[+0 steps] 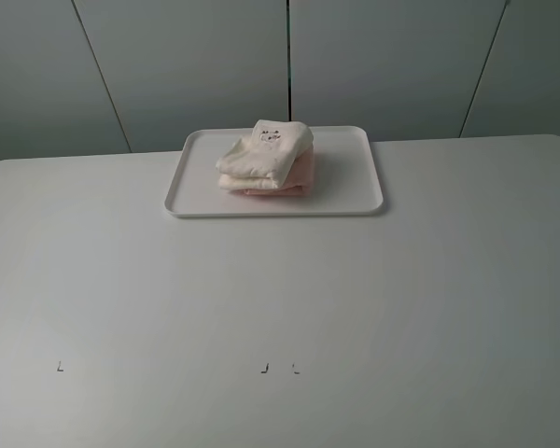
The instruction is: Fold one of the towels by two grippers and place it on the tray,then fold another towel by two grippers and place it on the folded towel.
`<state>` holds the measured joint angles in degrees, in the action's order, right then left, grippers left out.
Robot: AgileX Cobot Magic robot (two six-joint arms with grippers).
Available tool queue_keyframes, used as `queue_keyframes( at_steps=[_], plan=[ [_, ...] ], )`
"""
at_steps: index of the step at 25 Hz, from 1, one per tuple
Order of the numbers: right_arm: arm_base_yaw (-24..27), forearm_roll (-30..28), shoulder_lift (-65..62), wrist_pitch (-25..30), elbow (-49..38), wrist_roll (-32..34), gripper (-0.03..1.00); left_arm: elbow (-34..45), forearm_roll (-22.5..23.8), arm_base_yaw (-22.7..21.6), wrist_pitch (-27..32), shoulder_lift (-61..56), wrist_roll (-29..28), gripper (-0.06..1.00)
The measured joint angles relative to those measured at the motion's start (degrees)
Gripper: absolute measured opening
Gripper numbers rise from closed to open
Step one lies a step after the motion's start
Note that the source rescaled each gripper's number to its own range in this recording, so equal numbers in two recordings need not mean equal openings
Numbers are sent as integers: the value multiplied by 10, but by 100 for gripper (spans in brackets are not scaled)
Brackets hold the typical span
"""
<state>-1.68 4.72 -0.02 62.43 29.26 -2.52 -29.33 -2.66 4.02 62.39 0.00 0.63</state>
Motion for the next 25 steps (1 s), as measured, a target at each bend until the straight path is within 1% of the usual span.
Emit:
queue_keyframes(
  at_steps=[25],
  plan=[
    [0,3,0,0,0,1,99,0,0,0,0,0,-2,100]
  ],
)
